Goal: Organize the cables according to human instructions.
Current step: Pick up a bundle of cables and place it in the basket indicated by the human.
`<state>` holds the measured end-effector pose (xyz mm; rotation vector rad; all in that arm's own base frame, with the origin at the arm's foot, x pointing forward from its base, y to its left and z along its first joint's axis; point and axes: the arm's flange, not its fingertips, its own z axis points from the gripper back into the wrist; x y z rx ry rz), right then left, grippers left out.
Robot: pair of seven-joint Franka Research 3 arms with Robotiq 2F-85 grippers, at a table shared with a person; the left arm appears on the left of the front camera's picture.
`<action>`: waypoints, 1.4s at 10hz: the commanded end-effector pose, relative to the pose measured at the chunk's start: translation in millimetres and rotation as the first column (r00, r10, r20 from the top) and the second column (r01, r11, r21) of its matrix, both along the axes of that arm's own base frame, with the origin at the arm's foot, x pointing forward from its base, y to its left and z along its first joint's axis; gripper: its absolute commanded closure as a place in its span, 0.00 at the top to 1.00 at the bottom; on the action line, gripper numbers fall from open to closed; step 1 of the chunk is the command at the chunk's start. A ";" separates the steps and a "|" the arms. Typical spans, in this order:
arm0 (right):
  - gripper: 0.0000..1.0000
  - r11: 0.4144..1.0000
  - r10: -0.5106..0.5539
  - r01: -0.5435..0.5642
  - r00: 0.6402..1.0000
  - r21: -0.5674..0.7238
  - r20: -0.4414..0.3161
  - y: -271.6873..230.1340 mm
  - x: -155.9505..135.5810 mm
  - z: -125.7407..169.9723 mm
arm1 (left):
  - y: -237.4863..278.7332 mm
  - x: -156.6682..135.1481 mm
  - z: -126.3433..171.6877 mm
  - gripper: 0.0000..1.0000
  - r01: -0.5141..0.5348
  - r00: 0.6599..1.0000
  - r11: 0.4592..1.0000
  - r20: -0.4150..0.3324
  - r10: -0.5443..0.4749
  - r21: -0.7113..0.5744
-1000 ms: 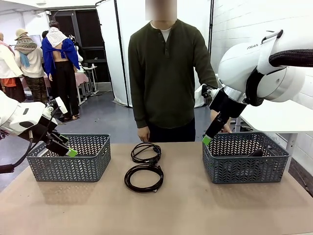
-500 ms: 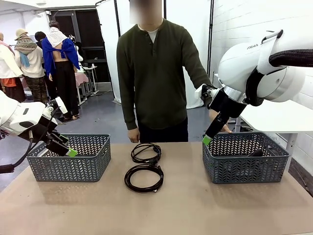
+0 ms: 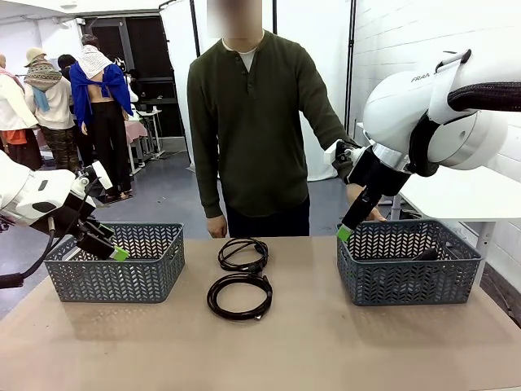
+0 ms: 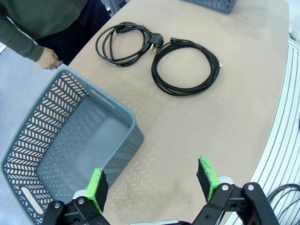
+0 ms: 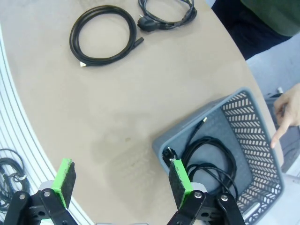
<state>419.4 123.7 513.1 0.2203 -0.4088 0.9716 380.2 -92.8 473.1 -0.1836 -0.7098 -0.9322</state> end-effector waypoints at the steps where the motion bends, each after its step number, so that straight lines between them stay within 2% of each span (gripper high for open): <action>1: 1.00 1.000 0.003 -0.003 1.000 -0.009 -0.001 -0.3 1.6 1.6 | 2.3 2.1 -1.6 1.00 0.000 1.000 1.000 -0.001 0.000 -0.008; 5: 1.00 1.000 -0.010 0.010 1.000 0.003 -0.011 7.4 -1.1 -1.3 | 2.3 2.1 -1.6 1.00 0.000 1.000 1.000 -0.001 0.000 -0.008; 8: 1.00 0.992 -0.125 0.123 0.991 -0.035 -0.057 43.3 -3.0 -0.1 | 2.3 2.1 -1.6 1.00 0.000 1.000 1.000 -0.001 0.000 -0.008; 9: 1.00 0.981 -0.192 0.189 0.979 -0.038 -0.075 57.2 -1.4 0.3 | 2.3 2.1 -1.6 1.00 0.000 1.000 1.000 -0.001 0.000 -0.008; 11: 1.00 0.942 -0.335 0.334 0.933 -0.030 -0.132 88.1 2.6 -5.4 | 2.3 2.1 -1.6 1.00 0.000 1.000 1.000 -0.001 0.000 -0.008; 14: 1.00 0.885 -0.460 0.465 0.869 -0.017 -0.181 127.2 9.7 -21.8 | 2.3 2.1 -1.6 1.00 0.000 1.000 1.000 -0.001 0.000 -0.008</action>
